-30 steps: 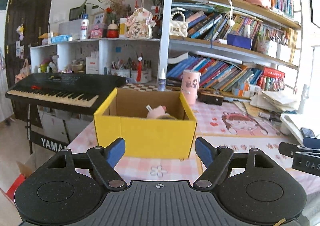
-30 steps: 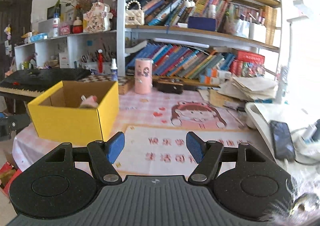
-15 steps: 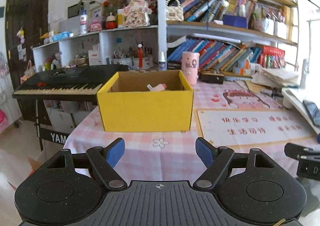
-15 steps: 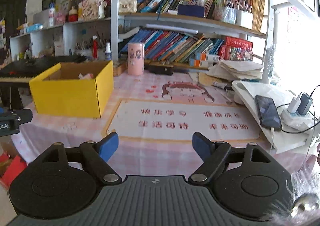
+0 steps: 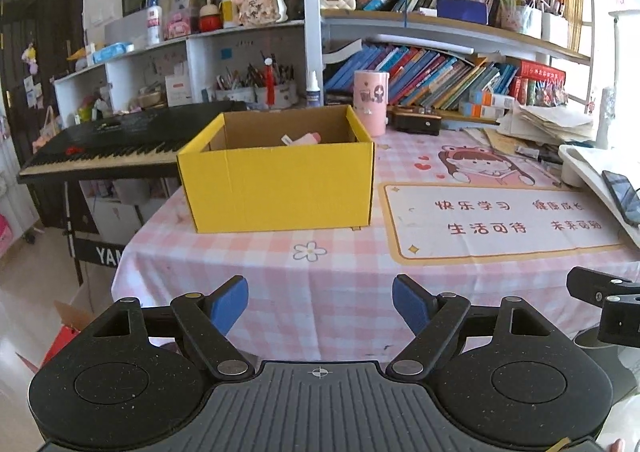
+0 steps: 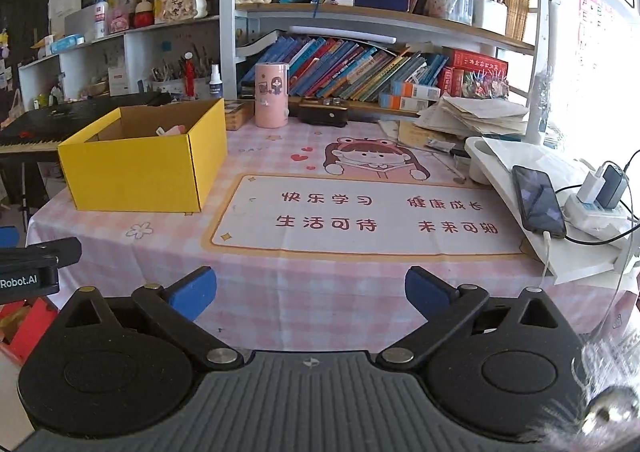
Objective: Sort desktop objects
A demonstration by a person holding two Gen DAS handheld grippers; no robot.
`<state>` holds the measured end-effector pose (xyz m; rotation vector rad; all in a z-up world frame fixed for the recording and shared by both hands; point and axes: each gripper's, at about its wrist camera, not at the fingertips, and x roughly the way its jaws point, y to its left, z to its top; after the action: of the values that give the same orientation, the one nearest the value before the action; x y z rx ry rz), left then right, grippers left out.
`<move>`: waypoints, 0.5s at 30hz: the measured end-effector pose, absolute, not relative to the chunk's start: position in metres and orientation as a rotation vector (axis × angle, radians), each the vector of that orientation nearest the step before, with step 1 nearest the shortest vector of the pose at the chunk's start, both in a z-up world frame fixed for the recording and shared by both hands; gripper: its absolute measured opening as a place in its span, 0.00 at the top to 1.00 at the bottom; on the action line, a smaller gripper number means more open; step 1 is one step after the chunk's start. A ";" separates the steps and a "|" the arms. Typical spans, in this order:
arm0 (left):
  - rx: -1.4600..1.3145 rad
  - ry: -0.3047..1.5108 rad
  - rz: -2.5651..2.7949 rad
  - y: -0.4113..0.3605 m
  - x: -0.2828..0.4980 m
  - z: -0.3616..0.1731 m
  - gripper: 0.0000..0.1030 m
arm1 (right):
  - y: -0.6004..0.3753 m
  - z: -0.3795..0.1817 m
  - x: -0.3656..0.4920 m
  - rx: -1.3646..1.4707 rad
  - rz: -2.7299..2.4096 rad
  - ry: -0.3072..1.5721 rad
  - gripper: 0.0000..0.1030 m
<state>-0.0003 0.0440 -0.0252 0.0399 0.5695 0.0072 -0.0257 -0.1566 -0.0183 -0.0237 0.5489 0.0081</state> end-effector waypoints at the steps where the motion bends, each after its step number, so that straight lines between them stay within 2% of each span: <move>1: 0.041 0.569 0.008 0.044 -0.001 -0.025 0.21 | -0.157 -0.018 -0.026 -0.023 0.010 0.550 0.01; 15: 0.049 0.560 -0.014 0.042 -0.004 -0.024 0.21 | -0.157 -0.020 -0.026 -0.014 0.014 0.562 0.01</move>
<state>-0.0042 0.0425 -0.0237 0.0494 0.5597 -0.0136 -0.0258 -0.1574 -0.0196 -0.0139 0.5622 0.0137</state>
